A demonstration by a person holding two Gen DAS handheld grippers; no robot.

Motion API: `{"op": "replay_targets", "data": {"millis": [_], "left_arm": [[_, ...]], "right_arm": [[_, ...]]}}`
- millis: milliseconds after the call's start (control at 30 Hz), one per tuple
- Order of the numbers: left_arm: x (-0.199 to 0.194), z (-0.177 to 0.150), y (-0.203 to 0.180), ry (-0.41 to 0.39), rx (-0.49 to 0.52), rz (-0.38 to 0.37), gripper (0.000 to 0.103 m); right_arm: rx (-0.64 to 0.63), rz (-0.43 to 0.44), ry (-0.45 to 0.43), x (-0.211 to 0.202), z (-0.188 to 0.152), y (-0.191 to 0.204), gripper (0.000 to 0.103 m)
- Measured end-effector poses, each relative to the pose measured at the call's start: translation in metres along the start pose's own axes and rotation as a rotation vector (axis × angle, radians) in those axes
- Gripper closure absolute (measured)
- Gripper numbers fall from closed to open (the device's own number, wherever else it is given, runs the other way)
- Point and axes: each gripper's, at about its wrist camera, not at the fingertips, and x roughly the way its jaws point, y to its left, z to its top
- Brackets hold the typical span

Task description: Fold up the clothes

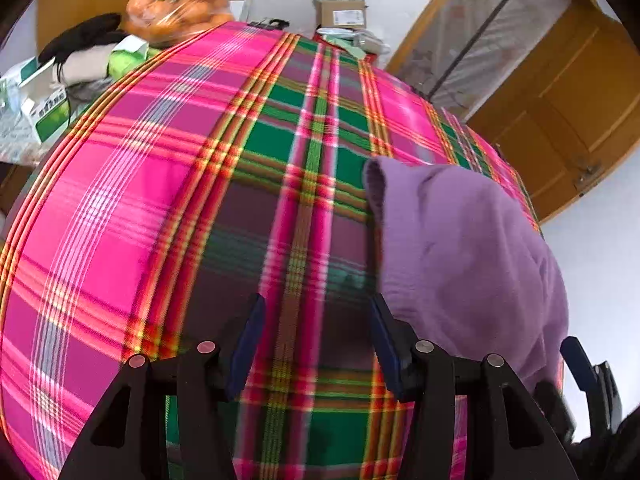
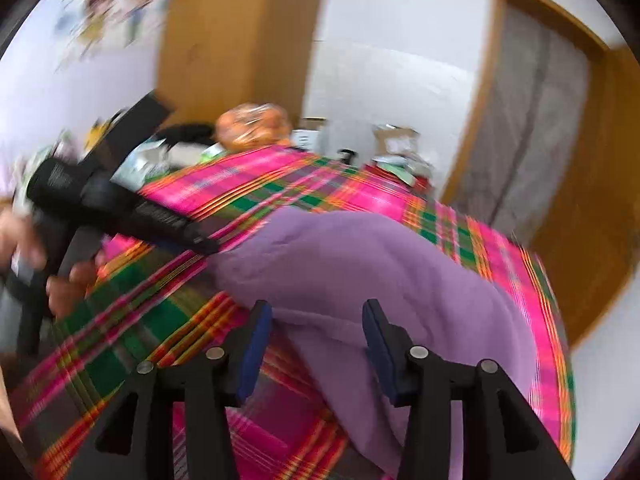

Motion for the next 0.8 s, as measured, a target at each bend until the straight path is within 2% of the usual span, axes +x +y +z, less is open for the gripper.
{"op": "replay_targets", "data": {"millis": [133, 200, 300, 433, 500, 633, 800], "left_arm": [[-0.003, -0.003, 0.006, 0.01, -0.008, -0.011, 0.049], [-0.004, -0.005, 0.01, 0.017, -0.01, -0.013, 0.049], [-0.005, -0.007, 0.013, 0.027, -0.009, -0.012, 0.049], [-0.006, -0.01, 0.015, 0.031, -0.008, -0.021, 0.049], [-0.006, -0.011, 0.014, 0.034, -0.005, -0.029, 0.049], [-0.003, -0.012, 0.011, 0.04, -0.001, -0.053, 0.049], [0.002, -0.014, 0.005, 0.07, -0.011, -0.122, 0.049]], "right_arm": [[-0.079, -0.023, 0.028, 0.019, 0.001, 0.021, 0.055], [-0.066, -0.05, 0.046, 0.027, 0.001, 0.02, 0.055], [-0.001, -0.034, 0.054, 0.031, 0.004, 0.01, 0.056], [0.084, -0.019, 0.058, 0.03, 0.009, -0.003, 0.074], [0.123, 0.005, 0.046, 0.025, 0.012, -0.006, 0.086], [0.188, 0.047, 0.041, 0.018, 0.017, -0.014, 0.097], [0.273, 0.079, 0.001, 0.004, 0.024, -0.027, 0.103]]}}
